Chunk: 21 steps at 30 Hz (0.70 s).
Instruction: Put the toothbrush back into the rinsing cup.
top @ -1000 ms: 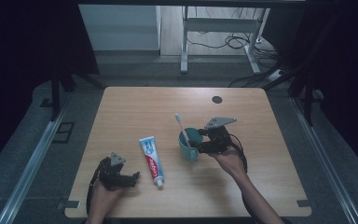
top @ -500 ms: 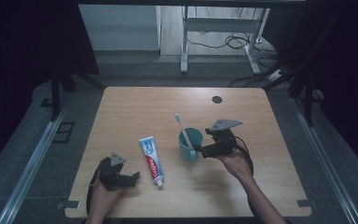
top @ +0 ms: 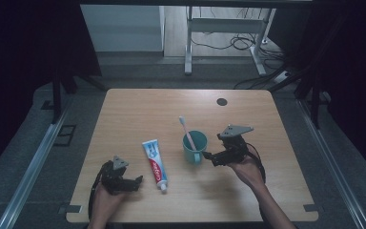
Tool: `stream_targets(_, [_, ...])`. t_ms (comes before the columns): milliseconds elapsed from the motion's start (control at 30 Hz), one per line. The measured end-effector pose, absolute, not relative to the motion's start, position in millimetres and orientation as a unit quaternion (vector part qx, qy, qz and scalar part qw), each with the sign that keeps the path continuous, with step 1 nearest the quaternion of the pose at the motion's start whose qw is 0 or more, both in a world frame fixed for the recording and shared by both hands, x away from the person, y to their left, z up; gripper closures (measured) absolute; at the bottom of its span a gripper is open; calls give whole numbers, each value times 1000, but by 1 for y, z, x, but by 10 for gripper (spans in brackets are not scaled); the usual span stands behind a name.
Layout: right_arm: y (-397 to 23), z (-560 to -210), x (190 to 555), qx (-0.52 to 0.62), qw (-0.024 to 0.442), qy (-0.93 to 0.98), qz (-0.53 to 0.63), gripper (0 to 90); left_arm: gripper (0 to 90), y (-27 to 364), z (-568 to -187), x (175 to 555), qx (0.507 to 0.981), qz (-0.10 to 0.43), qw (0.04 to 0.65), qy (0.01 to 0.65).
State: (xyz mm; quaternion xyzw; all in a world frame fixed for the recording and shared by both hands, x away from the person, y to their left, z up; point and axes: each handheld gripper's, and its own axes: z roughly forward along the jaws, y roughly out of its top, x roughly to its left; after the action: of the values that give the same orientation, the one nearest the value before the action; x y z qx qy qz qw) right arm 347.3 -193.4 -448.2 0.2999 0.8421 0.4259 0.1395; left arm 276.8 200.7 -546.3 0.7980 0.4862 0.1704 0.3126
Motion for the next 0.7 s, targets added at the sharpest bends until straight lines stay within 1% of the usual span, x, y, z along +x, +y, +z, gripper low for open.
stream_targets(200, [-201, -450, 343, 301, 148, 846, 413, 1, 0, 201, -546, 277, 800, 171, 311, 484])
stream_targets(700, [-231, -455, 332, 317, 159, 842, 407, 0, 0, 201, -546, 277, 799, 171, 311, 485])
